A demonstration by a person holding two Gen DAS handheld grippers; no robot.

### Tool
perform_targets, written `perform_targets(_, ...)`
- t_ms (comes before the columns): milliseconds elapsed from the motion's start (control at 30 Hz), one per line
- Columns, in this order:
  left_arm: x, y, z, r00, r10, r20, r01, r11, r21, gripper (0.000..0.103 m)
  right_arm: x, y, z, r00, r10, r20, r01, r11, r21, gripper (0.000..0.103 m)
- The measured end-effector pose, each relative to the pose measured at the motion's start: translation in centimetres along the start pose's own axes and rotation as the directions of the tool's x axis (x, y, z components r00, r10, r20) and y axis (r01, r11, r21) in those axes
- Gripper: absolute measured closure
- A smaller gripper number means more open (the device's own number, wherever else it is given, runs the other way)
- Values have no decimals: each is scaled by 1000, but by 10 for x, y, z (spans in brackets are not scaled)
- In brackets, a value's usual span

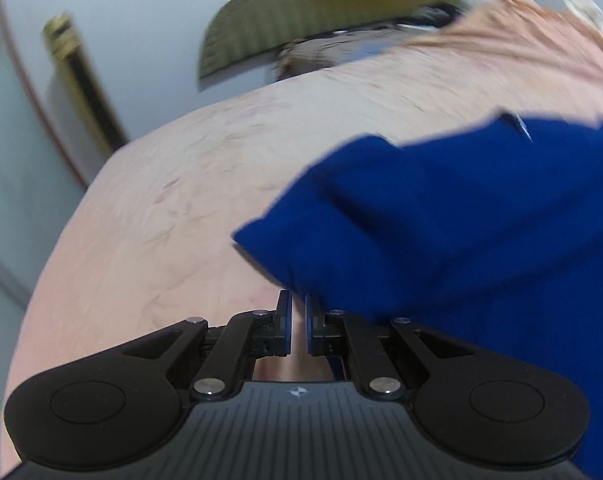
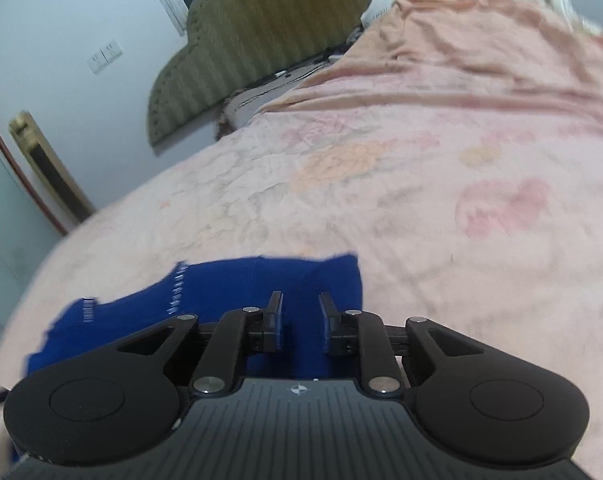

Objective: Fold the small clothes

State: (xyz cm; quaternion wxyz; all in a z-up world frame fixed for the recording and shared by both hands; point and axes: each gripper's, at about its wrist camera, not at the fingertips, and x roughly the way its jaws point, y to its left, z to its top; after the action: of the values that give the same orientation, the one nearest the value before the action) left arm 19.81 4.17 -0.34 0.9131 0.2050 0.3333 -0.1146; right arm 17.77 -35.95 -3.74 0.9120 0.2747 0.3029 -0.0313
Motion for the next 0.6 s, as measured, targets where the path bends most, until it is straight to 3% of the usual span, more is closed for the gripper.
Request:
perform_targets(100, -6, -13, -8, 999, 21, 37, -23, 998, 58, 97, -1, -9, -5, 993, 103, -59, -98, 991, 87, 70)
perform_targets(167, -8, -15, -7, 999, 5, 43, -8, 998, 60, 97, 6, -8, -7, 989, 125, -80, -116, 988, 105, 63)
perform_targets(300, -24, -9, -6, 992, -4, 123, 2, 1000, 16, 96, 24, 10, -8, 991, 106, -80, -103, 994, 44, 63)
perform_targets(367, -33, 0, -7, 987, -13, 163, 20, 999, -38, 95, 28, 19, -9, 996, 67, -66, -68, 998, -11, 69)
perform_targets(467, -36, -3, -10, 984, -49, 173, 49, 999, 2, 89, 26, 25, -9, 999, 26, -37, -29, 997, -74, 74)
perform_targets(533, -36, -17, -12, 981, -81, 174, 65, 993, 97, 72, 26, 23, -7, 999, 40, -32, -42, 996, -74, 83)
perform_targets(567, -37, -26, -15, 979, -87, 183, 59, 987, 151, 66, 25, 22, -6, 999, 34, -26, -36, 996, -76, 93)
perform_targets(600, -37, -35, -18, 977, -76, 199, 34, 979, 203, 46, 23, 24, -5, 1000, 22, -17, -23, 996, -85, 96)
